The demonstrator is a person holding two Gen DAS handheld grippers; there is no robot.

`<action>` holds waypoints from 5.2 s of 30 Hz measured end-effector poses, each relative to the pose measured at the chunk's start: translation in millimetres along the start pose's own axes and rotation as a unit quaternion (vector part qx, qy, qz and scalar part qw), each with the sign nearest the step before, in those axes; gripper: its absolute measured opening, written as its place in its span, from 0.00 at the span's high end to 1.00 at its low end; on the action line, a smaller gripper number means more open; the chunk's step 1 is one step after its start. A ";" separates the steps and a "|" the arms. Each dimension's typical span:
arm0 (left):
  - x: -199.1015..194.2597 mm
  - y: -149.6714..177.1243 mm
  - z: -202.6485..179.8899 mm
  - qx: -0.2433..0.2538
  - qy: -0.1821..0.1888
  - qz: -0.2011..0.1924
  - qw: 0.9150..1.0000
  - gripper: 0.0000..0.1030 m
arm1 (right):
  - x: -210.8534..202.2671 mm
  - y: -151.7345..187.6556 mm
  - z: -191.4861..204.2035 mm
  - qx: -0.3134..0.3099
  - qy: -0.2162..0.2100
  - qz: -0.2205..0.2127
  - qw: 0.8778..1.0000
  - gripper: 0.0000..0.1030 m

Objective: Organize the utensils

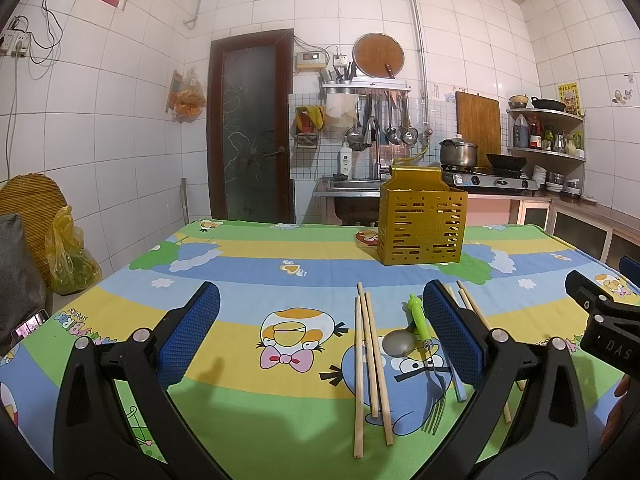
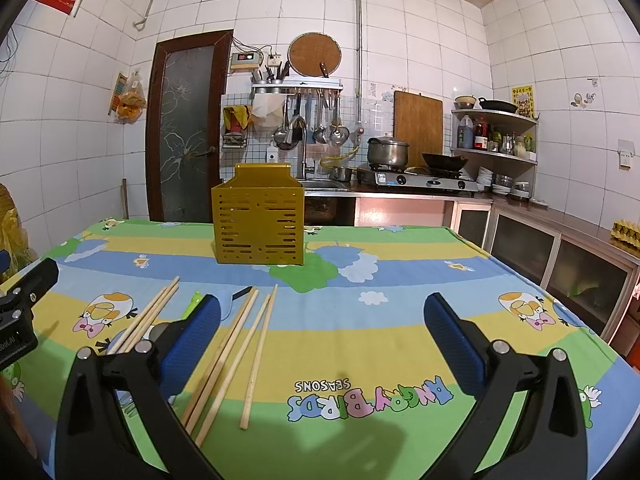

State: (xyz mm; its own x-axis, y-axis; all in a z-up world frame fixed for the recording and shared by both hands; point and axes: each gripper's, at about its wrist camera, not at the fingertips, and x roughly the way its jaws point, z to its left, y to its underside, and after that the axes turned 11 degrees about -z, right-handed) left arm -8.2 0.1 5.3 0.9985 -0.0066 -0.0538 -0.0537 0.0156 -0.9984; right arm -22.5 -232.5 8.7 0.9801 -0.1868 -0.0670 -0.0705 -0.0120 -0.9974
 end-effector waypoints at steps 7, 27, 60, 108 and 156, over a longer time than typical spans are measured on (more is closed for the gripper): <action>0.0 0.3 -0.2 0.001 0.000 0.000 1.000 0.05 | 0.0 0.0 -0.9 0.001 0.000 0.000 1.000 0.04; 8.0 -0.4 -1.4 0.008 0.000 0.025 1.000 0.05 | 3.6 2.4 4.2 -0.001 0.009 0.010 1.000 0.04; 196.9 45.8 0.8 0.046 0.056 0.293 0.953 0.05 | 170.7 44.4 29.9 -0.008 0.018 0.267 0.963 0.04; 208.1 49.3 -13.0 0.027 0.087 0.335 0.938 0.52 | 199.6 51.9 41.4 0.027 0.006 0.301 0.953 0.45; 109.3 -83.8 2.0 -0.057 0.090 0.065 0.992 0.96 | 98.0 -68.3 7.1 0.105 -0.059 -0.007 0.993 0.94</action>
State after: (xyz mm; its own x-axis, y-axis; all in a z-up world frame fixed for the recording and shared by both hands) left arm 105.4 0.0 83.1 0.9663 -0.1901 -0.1736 -0.1923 -0.0845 -0.9777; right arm 79.7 -243.0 70.0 0.9965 -0.0708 -0.0436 -0.0292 0.1931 -0.9808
